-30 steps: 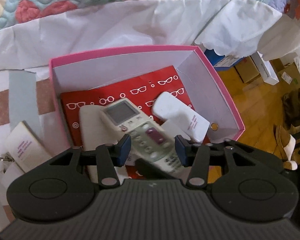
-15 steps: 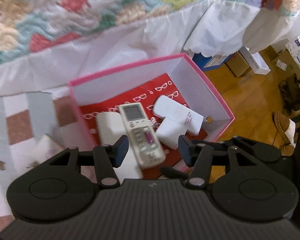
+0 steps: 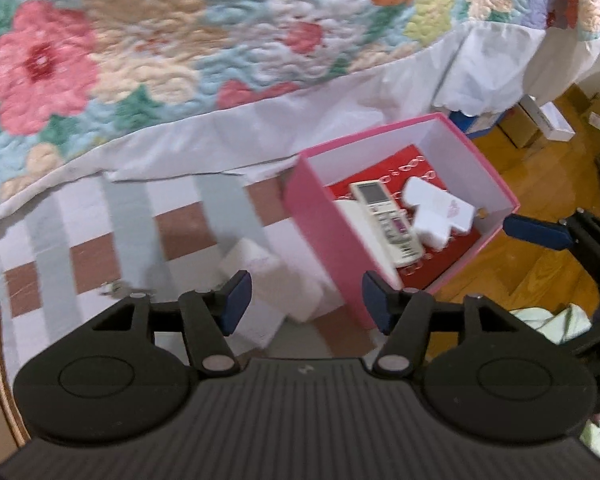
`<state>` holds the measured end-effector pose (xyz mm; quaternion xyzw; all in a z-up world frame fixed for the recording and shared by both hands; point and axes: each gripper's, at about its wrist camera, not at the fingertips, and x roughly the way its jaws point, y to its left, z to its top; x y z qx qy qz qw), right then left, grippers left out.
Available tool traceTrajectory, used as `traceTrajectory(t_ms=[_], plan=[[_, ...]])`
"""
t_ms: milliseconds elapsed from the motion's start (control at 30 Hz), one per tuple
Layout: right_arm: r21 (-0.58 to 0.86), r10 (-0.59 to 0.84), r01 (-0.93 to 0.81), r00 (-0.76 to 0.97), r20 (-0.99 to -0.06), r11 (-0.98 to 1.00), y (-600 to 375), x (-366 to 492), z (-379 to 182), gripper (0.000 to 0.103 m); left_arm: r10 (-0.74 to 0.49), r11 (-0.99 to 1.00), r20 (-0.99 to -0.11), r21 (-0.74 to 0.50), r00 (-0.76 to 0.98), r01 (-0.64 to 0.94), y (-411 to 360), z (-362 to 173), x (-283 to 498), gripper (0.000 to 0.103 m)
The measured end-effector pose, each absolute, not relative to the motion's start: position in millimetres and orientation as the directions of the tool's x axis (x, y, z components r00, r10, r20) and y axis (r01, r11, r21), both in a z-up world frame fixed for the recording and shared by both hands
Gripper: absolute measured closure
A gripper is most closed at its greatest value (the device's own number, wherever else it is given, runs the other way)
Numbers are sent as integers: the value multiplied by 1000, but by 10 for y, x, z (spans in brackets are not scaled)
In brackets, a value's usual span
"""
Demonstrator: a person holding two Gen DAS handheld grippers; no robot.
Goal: Organize rigid objects
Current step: 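Move the left gripper back over the white cube laptop charger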
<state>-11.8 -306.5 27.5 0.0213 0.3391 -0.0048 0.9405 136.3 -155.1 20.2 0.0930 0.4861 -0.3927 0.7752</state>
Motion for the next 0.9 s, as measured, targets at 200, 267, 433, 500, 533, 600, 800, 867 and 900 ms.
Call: traceTrajectory(t_ms=[200,267,433,500,533,600,800,867,900], plan=[[56,130,-127,711,-691,990,-2656,54,84,12,-512,719,-833,-282,209,635,-1220,-126,1430,38],[78,177,-176,664,-727,981,-2540,118,-33,14,-497,735,-848,-298,185,609,-1191,-277,1462,38],[130,240,-226,578,-780,965,-2312,304,-408,21,-493,751,-852,-314,176,581,-1167,-634,1525,38],[153,247,-212,552,-796,965,-2277,395,-610,29,-505,753,-845,-331,177,569,-1132,-783,1561,38],[163,247,-198,546,-801,967,-2283,458,-721,31,-514,751,-839,-338,181,567,-1117,-858,1578,38],[178,229,-147,537,-812,973,-2321,555,-944,33,-529,752,-826,-348,197,560,-1103,-1014,1613,40],[247,231,-42,539,-810,968,-2472,720,-1374,47,-548,754,-806,-362,222,547,-1153,-1364,1690,43],[257,235,-38,547,-804,966,-2480,733,-1422,53,-553,761,-797,-363,243,538,-1175,-1435,1719,52],[254,232,-37,546,-805,967,-2474,747,-1446,53,-559,763,-789,-367,256,532,-1179,-1464,1735,53]])
